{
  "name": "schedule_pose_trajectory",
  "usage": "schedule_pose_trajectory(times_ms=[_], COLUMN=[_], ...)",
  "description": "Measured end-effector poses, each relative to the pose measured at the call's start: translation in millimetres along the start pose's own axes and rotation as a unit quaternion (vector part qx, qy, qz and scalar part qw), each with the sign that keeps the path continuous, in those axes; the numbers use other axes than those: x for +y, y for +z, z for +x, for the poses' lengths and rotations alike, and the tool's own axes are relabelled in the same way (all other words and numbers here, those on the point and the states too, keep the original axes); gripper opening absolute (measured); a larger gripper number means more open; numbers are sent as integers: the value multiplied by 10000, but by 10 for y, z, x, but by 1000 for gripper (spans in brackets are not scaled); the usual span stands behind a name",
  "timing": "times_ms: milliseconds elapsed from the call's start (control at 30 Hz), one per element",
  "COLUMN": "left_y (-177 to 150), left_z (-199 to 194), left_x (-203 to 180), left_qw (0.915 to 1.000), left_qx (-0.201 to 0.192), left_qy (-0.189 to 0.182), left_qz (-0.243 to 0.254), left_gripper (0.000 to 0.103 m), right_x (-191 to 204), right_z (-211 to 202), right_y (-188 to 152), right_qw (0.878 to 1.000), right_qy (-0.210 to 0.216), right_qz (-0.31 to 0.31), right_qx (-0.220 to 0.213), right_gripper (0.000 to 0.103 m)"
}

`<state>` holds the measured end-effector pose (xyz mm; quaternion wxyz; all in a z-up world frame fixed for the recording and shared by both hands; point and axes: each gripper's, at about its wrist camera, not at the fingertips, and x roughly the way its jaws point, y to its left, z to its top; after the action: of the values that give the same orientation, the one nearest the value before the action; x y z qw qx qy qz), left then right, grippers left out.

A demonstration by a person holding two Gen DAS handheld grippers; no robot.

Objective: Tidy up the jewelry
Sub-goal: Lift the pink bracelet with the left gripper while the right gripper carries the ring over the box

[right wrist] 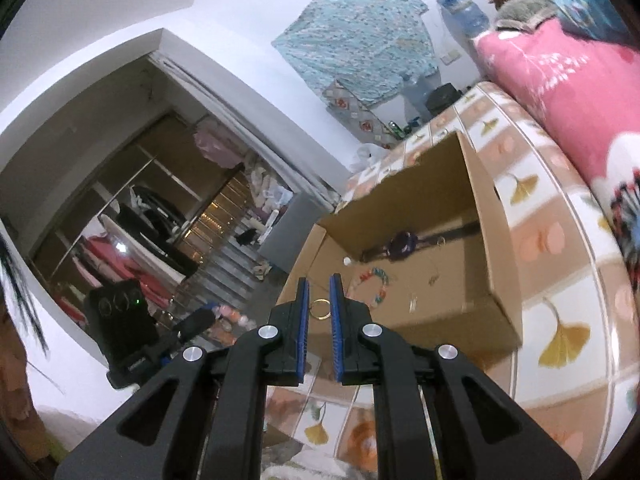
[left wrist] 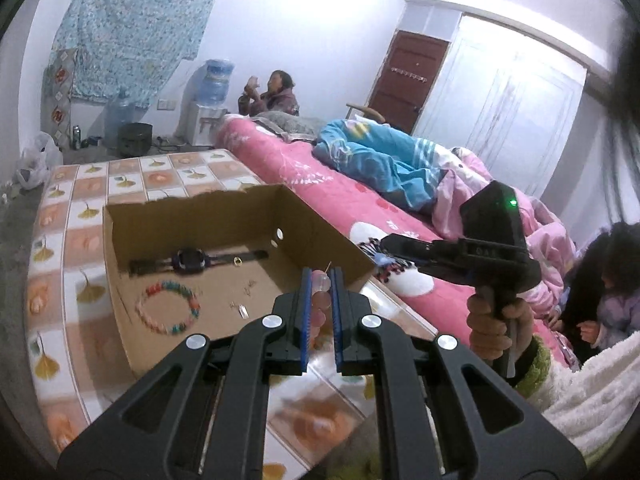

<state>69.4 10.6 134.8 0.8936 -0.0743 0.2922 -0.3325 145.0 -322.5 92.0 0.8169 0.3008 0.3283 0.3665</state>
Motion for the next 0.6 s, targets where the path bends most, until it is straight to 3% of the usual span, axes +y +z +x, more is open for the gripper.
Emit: schedule_pose_trajectory(times_ms=[67,267,433,600], left_y=[135,390,400,315], left_z=[169,925,1692,2206], left_x=[44,201,326,368], left_qw=[9998,9951,9824,9668], left_qx=[144,954,1807,2503], left_qy=[100,-144,-64,158], left_qz=[62,-211,-462,-494], left_gripper=[8,8,8,8], right_x=[-18,-184,-355,-532], right_z=[28,71,2,-43], right_y=[94,380,467,478], right_qw=[10000,9997,9996,9994], right_qy=[-3,-204,-185,-175], right_qz=[-47,-122,-26,101], right_qx=[-3,-61,-190,-280], right_gripper=[10,10,10,10])
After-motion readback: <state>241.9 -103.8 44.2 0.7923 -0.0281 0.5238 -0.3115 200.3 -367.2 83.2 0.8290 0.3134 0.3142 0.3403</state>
